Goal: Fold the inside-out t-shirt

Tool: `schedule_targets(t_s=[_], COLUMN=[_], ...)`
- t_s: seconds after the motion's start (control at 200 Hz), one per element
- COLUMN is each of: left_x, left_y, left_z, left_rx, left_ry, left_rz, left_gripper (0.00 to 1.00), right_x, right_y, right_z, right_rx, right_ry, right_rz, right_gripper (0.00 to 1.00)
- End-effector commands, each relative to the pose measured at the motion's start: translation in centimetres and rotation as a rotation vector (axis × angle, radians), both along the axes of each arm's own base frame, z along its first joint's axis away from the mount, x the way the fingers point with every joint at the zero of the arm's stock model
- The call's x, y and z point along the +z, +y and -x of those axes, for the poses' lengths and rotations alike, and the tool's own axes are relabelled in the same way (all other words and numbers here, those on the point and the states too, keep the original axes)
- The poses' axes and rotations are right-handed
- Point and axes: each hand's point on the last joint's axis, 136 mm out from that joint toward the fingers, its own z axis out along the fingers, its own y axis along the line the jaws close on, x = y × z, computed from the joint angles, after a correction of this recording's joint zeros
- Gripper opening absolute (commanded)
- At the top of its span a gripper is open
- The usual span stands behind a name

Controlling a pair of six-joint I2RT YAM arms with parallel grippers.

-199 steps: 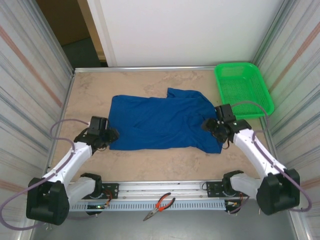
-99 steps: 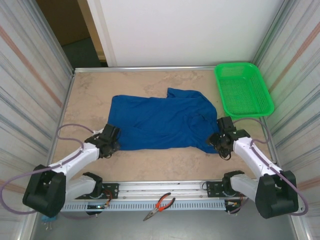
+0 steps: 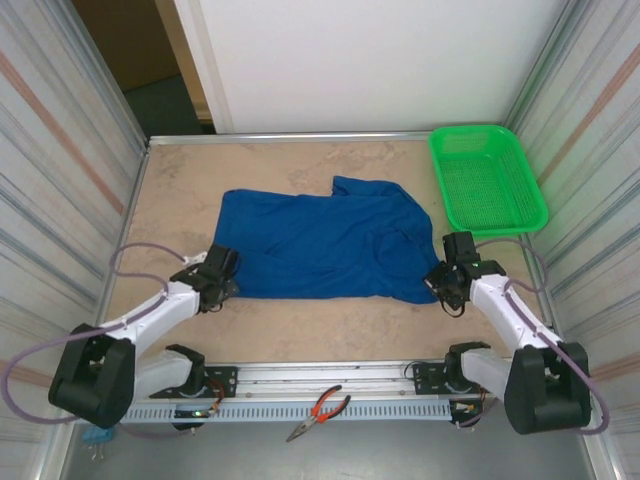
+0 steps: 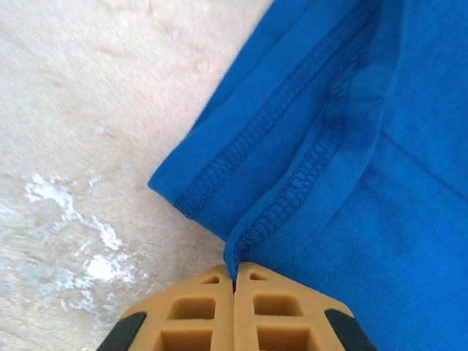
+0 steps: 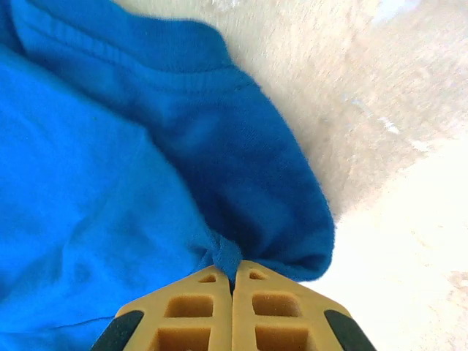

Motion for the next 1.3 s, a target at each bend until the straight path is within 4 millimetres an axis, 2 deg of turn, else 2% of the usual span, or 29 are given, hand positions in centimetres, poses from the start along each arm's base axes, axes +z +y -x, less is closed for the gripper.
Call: schedule_targets(t_s=[0.0,0.291,0.391,0.486,0.591,0.741,0.917,1.092,1.297], left_x=[2.7,6.5,7.9,8.3,7.5,5.8,4.3,3.2,1.5], left_y=[0.9,2.2,2.3,2.0,1.5,1.1,1.1,0.2,-2.0], left_z=[-0.8,-1.8,-2.6,-2.8,-2.2,-0.6,1.2,1.8,2.2], left_rx=[0.004,-0.032,-0.072,-0.093,-0.102,-0.073,-0.011,-0.012,-0.065], left_ry=[-0.063,-0.125,-0.146,-0.135,-0.110,-0.085,-0.072,-0.056,-0.035], left_rz=[-0.006,0.028,0.033,0.067,0.098,0.155,0.205,0.245,0.244], left_gripper=[0.00,0.00,0.00,0.00,0.01,0.16,0.22,0.25,0.34], right_x=[1.0,4.0,5.2,5.3,4.6,3.9,3.2,2.7,2.1], right_y=[-1.7,-4.3,-4.8,-4.8,-4.5,-4.6,-4.5,-4.3,-4.2], right_z=[1.0,1.2,0.8,0.7,1.3,2.5,3.2,3.1,3.8], right_rx=[-0.082,-0.181,-0.189,-0.180,-0.177,-0.192,-0.195,-0.190,-0.188], right_ry=[-0.026,-0.111,-0.140,-0.134,-0.113,-0.104,-0.088,-0.075,-0.043], right_rz=[0.027,0.031,0.034,0.031,0.019,0.026,0.024,0.012,0.008], right_gripper=[0.00,0.00,0.00,0.00,0.00,0.00,0.00,0.00,0.00])
